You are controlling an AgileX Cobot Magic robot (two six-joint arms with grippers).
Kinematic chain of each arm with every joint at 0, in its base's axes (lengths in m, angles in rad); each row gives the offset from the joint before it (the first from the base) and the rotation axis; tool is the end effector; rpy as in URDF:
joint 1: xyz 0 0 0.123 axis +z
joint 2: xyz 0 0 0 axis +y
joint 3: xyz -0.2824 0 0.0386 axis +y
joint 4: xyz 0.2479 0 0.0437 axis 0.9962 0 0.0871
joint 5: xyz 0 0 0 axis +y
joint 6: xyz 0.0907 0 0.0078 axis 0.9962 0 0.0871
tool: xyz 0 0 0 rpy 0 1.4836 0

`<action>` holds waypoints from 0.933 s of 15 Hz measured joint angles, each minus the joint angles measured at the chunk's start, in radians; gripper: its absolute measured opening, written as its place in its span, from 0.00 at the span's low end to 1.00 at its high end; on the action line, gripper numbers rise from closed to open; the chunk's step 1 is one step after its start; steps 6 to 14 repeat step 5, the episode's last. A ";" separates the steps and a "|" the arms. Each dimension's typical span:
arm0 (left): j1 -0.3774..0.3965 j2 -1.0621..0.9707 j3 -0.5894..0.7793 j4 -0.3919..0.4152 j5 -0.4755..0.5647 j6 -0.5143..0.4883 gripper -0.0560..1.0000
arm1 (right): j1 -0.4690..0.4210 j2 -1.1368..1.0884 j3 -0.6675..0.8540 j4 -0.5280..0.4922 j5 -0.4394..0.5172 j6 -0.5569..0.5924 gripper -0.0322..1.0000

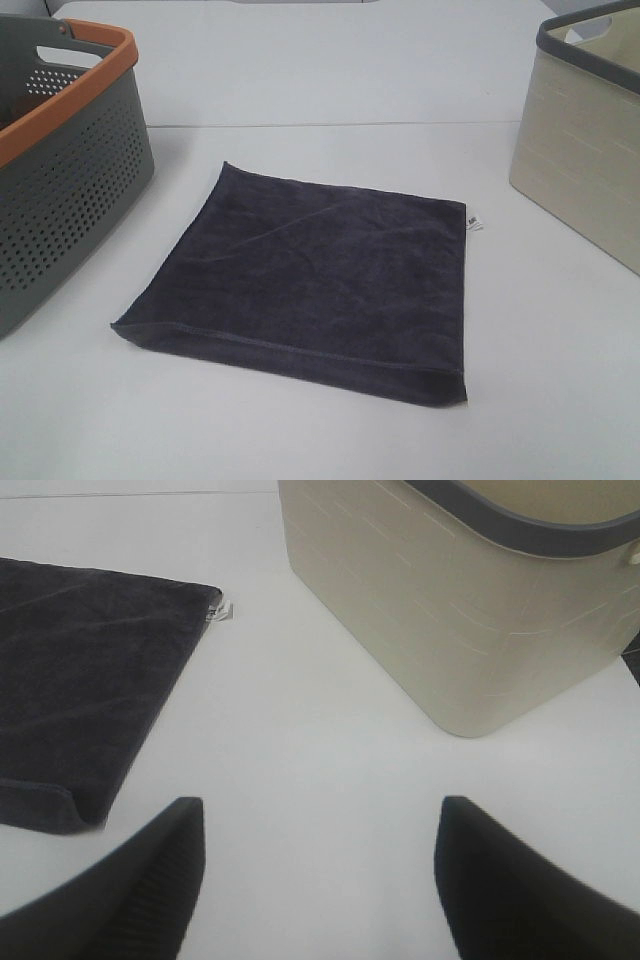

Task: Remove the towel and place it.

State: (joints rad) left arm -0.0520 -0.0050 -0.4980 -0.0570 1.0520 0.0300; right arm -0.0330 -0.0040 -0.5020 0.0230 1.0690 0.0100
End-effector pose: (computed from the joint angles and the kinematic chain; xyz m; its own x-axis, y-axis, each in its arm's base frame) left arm -0.0053 -0.0042 0.2774 -0.4442 0.0248 -0.8956 0.0969 0.9951 -0.0205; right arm -0.0060 0.0020 0.2771 -0.4573 0.0362 -0.8886 0.0247 0.9993 0.0280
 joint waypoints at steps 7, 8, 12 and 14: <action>0.000 0.000 0.000 0.000 -0.001 0.000 0.80 | 0.000 0.000 0.000 0.000 0.000 0.000 0.60; 0.000 0.000 0.000 0.000 -0.001 0.000 0.80 | 0.000 0.000 0.000 0.000 0.000 0.000 0.60; 0.000 0.000 0.000 0.000 -0.001 0.000 0.80 | 0.000 0.000 0.000 0.000 0.000 0.000 0.60; 0.000 0.000 0.000 0.000 -0.001 0.000 0.80 | 0.000 0.000 0.000 0.000 0.000 0.000 0.60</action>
